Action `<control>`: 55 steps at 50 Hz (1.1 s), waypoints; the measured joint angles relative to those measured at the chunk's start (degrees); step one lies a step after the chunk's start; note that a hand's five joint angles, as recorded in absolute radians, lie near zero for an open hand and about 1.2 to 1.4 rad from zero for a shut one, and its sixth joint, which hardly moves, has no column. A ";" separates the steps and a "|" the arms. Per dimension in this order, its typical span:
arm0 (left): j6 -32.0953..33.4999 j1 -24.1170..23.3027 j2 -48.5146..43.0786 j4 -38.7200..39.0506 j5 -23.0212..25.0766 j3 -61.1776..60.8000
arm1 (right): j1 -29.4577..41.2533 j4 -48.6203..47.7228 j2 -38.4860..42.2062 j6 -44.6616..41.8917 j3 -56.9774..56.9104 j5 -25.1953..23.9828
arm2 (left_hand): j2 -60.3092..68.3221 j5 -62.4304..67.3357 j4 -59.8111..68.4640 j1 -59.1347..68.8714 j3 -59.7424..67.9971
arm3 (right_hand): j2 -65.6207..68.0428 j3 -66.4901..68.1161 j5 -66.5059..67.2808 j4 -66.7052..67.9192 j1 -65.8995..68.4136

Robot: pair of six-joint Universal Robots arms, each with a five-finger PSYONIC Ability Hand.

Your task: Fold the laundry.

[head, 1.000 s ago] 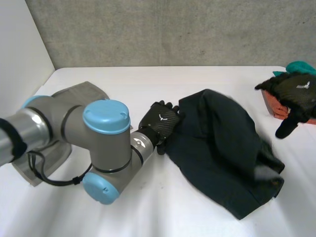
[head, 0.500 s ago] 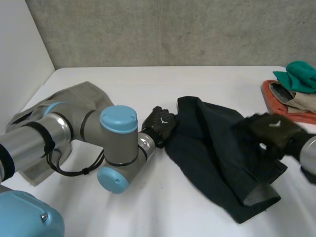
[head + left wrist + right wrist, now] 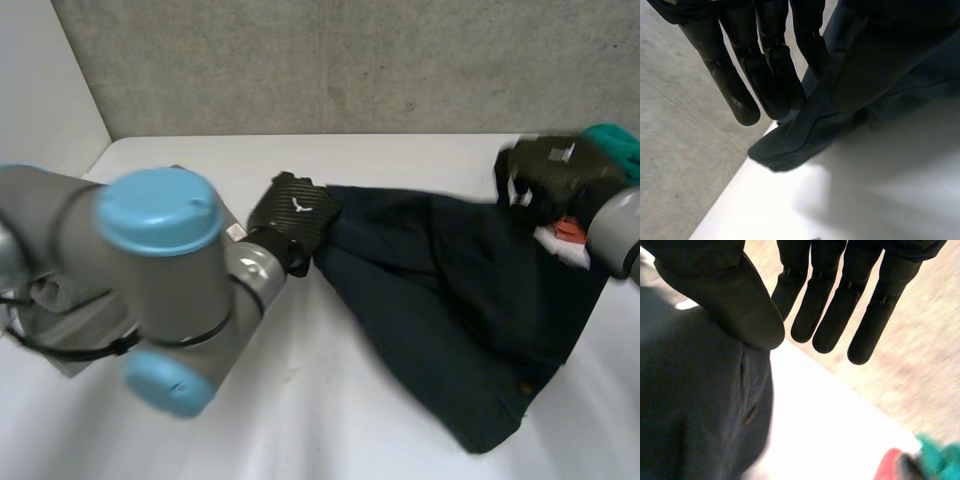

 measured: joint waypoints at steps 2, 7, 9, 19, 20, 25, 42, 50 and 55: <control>-0.83 -0.26 4.56 -0.04 -0.30 -3.87 | -0.08 -0.20 0.05 0.76 -2.65 0.45 | 0.06 0.00 0.00 0.00 0.06 | 0.00 0.00 0.05 0.00 0.23; -3.34 -1.58 15.04 0.11 -0.49 -13.96 | -0.11 -2.20 6.52 2.94 -12.73 2.34 | 0.20 0.00 0.01 0.00 0.30 | 0.00 0.13 0.30 0.05 0.94; -4.18 -2.35 17.55 0.28 -0.49 -17.28 | 0.00 -3.74 11.01 3.19 -16.80 4.14 | 0.20 0.00 0.02 0.00 0.30 | 0.00 0.27 0.31 0.05 0.94; -5.64 -4.56 19.22 0.71 -1.52 -23.97 | 3.14 -6.77 25.84 -0.80 -25.84 14.42 | 0.20 0.00 0.03 0.00 0.30 | -45.34 -44.67 -45.81 -44.88 -42.12; -5.64 -4.54 19.06 0.75 -1.76 -23.88 | 3.56 -6.18 25.55 -1.20 -25.32 14.70 | 0.20 0.00 0.03 0.00 0.30 | -49.54 -49.44 -49.98 -49.19 -46.33; -5.59 -4.12 18.55 1.46 -2.84 -22.45 | 5.67 -0.29 20.02 -2.83 -19.06 15.26 | 0.20 0.01 0.03 0.00 0.30 | -54.75 -55.49 -55.17 -55.73 -50.48; -5.23 -2.02 8.58 5.60 -3.61 -7.76 | 9.35 15.31 -8.95 10.78 16.10 14.17 | 0.20 0.01 0.04 0.00 0.31 | -54.75 -55.49 -55.17 -55.73 -50.48; -5.34 -2.12 4.63 5.41 -4.30 -4.20 | 17.30 7.29 -2.40 11.68 23.19 15.16 | 0.20 0.00 0.04 0.00 0.31 | -48.25 -48.76 -48.38 -49.24 -44.58; -5.42 -2.27 4.51 5.16 -4.93 -4.39 | 18.75 3.26 2.36 12.12 22.76 16.65 | 0.20 0.00 0.04 0.00 0.31 | -13.56 -14.66 -16.10 -15.34 -14.43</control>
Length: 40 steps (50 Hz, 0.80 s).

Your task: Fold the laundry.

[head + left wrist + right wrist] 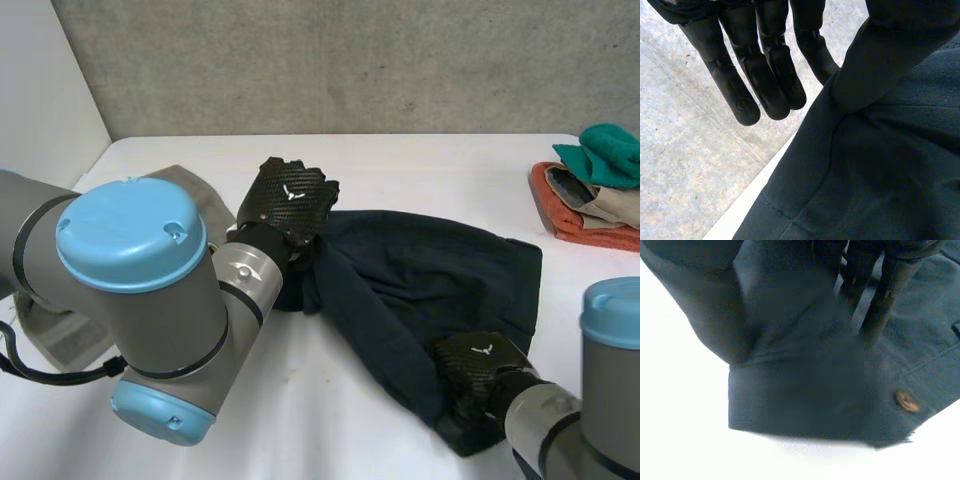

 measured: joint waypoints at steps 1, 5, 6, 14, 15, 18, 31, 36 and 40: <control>0.00 -0.05 0.13 -0.07 -0.11 -0.17 | -0.01 -0.47 0.36 -0.04 -0.45 0.19 | 0.00 0.00 0.00 0.00 0.00 | 4.10 4.07 4.82 4.15 3.03; 0.02 -0.33 2.56 -1.28 -0.92 -1.74 | -0.43 -1.78 -1.43 -1.57 -4.49 0.59 | 0.00 0.00 0.00 0.00 0.00 | 13.59 14.65 15.55 14.87 14.03; 0.01 -0.39 3.49 -1.82 -1.11 -2.15 | -0.57 -1.62 -2.62 -2.32 -5.62 0.58 | 0.00 0.00 0.00 0.00 0.00 | 13.59 14.72 15.66 14.91 14.12; -0.89 -1.05 16.58 -10.77 -2.22 -5.32 | -3.70 8.20 -13.63 -16.25 -19.73 -2.19 | 0.00 0.00 0.01 0.00 0.00 | 13.59 14.83 15.72 15.29 14.12; -1.29 -1.20 18.89 -12.19 -2.28 -5.54 | -4.29 9.92 -14.22 -17.81 -21.71 -2.79 | 0.00 0.00 0.01 0.00 0.01 | 13.59 14.86 15.72 15.29 14.12; -2.38 -1.59 24.29 -15.28 -2.31 -5.83 | -6.12 15.30 -15.33 -21.46 -28.41 -4.89 | 0.00 0.00 0.08 0.00 0.01 | 13.59 14.93 15.72 15.29 14.12; -4.17 -2.01 31.20 -18.73 -2.26 -4.49 | -8.89 25.49 -11.91 -23.91 -43.61 -12.12 | 0.00 0.00 0.21 0.00 0.02 | 13.59 14.93 15.72 15.30 14.12; -4.08 -1.72 22.39 -18.13 -2.14 -4.62 | -9.28 25.45 -4.01 -24.31 -42.55 -15.17 | 0.00 0.24 0.21 0.00 0.02 | 13.59 14.93 15.72 15.40 14.13; -3.80 -0.45 13.17 -15.60 -1.94 -2.69 | -9.35 24.34 3.81 -25.50 -42.34 -15.75 | 0.00 0.24 0.22 0.00 0.04 | 13.59 14.93 15.73 15.51 14.13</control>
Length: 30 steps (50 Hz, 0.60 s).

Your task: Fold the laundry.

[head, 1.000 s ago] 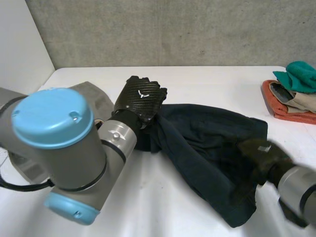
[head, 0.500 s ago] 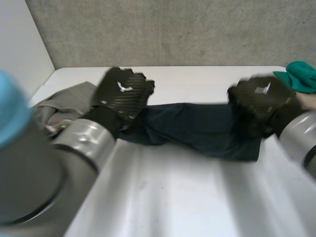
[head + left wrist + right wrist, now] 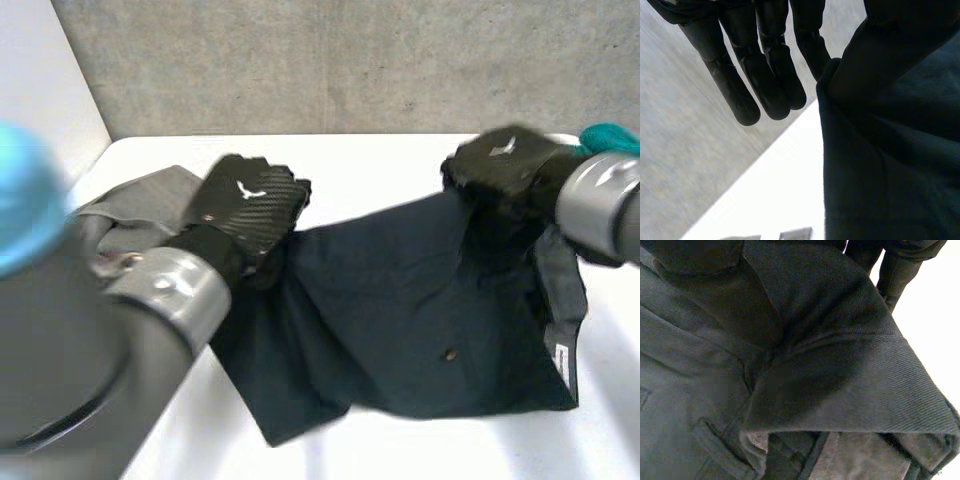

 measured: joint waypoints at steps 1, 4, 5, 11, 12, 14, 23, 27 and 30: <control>0.14 0.53 -2.09 1.06 0.04 1.06 | 0.02 -0.66 1.90 -0.24 -0.47 0.08 | 0.00 0.00 0.00 0.00 0.01 | 0.00 0.00 0.00 0.01 0.00; 0.88 2.65 -8.40 5.14 0.21 6.06 | 0.24 -4.03 6.94 -0.56 -3.44 1.13 | 0.00 0.00 0.00 0.00 0.02 | 0.00 0.03 0.00 0.03 0.00; 1.29 3.46 -10.40 6.75 0.28 8.43 | 0.35 -5.82 8.61 -0.51 -5.10 1.85 | 0.00 0.00 0.00 0.00 0.02 | 0.00 0.03 0.00 0.04 0.00; 5.57 5.73 -16.32 14.83 0.44 24.12 | 0.72 -20.92 12.42 2.15 -14.52 7.20 | 0.04 0.00 0.01 0.00 0.05 | 0.49 0.19 0.00 0.10 0.00; 7.12 5.96 -17.01 17.18 0.40 28.81 | 0.71 -26.98 12.28 3.60 -16.67 8.67 | 0.05 0.00 0.01 0.00 0.05 | 0.49 0.20 0.00 0.11 0.00; 8.69 6.05 -17.38 19.87 0.24 33.64 | 0.70 -34.09 11.54 5.49 -18.48 9.93 | 0.05 0.00 0.02 0.00 0.06 | 0.49 0.20 0.00 0.11 0.00; 10.36 3.62 -13.54 21.93 -2.64 35.14 | 0.26 -40.29 8.10 9.63 -19.85 6.62 | 0.05 0.02 0.02 0.00 0.06 | 0.49 0.21 0.24 0.11 0.00; 9.73 1.81 -10.73 19.66 -3.68 26.64 | -0.44 -30.23 7.90 9.17 -19.80 4.23 | 0.05 0.06 0.02 0.00 0.06 | 0.49 0.22 0.24 0.12 0.00; 8.76 0.84 -9.13 18.65 -4.03 19.01 | -1.19 -20.55 8.27 7.62 -19.30 2.84 | 0.05 0.06 0.02 0.00 0.07 | 0.49 0.22 0.25 0.12 0.00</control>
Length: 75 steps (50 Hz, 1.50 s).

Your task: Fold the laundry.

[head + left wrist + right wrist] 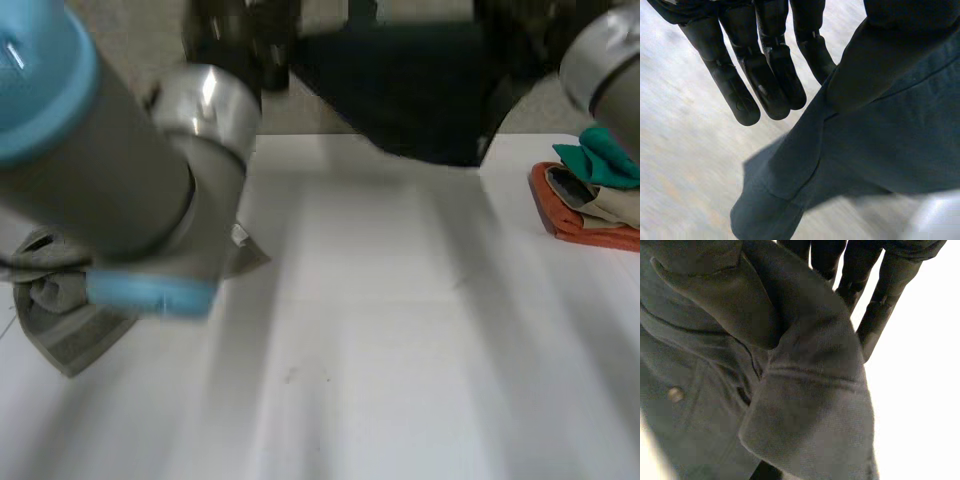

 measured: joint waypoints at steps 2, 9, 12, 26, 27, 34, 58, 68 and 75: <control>-1.12 -0.64 0.91 -0.39 -0.11 -5.89 | -0.54 7.82 0.72 -2.10 0.99 -0.68 | 0.00 0.00 0.00 0.00 0.00 | 0.00 0.00 0.00 0.00 0.00; -6.13 -2.46 0.23 -0.50 0.15 -21.96 | -1.15 25.68 6.49 -11.61 7.10 -1.29 | 0.00 0.00 0.00 0.00 0.01 | 0.00 0.00 0.00 0.01 0.00; -7.64 -2.88 -2.10 -0.45 0.30 -25.10 | -0.93 27.37 9.99 -14.04 8.92 -1.27 | 0.00 0.00 0.00 0.00 0.02 | 0.00 0.00 0.00 0.00 0.00; -9.06 -3.05 -8.29 -0.44 0.71 -25.57 | -0.85 7.76 11.83 -4.12 17.65 -1.11 | 0.00 0.00 0.00 0.00 0.02 | -42.34 -42.47 -43.09 -42.80 -37.70; -9.06 -2.99 -8.03 -0.41 0.74 -25.39 | -0.95 5.19 9.86 -2.60 19.75 -1.10 | 0.01 0.00 0.00 0.00 0.02 | -46.46 -46.90 -47.71 -47.56 -42.21; -10.41 -2.27 -7.11 -0.22 0.86 -24.34 | -1.35 0.97 -1.33 0.33 29.71 -0.90 | 0.00 0.00 0.00 0.00 0.02 | -45.93 -46.97 -46.33 -47.59 -41.99; -17.18 3.27 -9.30 -0.45 3.38 -22.19 | -3.93 -6.19 -20.26 -6.86 64.83 -1.32 | 0.00 0.00 0.00 0.00 0.02 | -37.06 -37.73 -38.41 -38.13 -32.12; -17.11 3.16 -9.55 -0.41 3.43 -22.61 | -4.32 -19.49 -11.33 -4.81 62.05 -1.11 | 0.00 0.00 0.00 0.00 0.02 | -38.86 -39.41 -40.50 -40.02 -33.70; -17.15 3.10 -10.05 -0.34 3.51 -22.85 | -4.07 -24.44 -4.61 -4.54 57.75 -0.61 | 0.00 0.00 0.00 0.00 0.02 | -38.86 -39.42 -40.50 -40.02 -33.70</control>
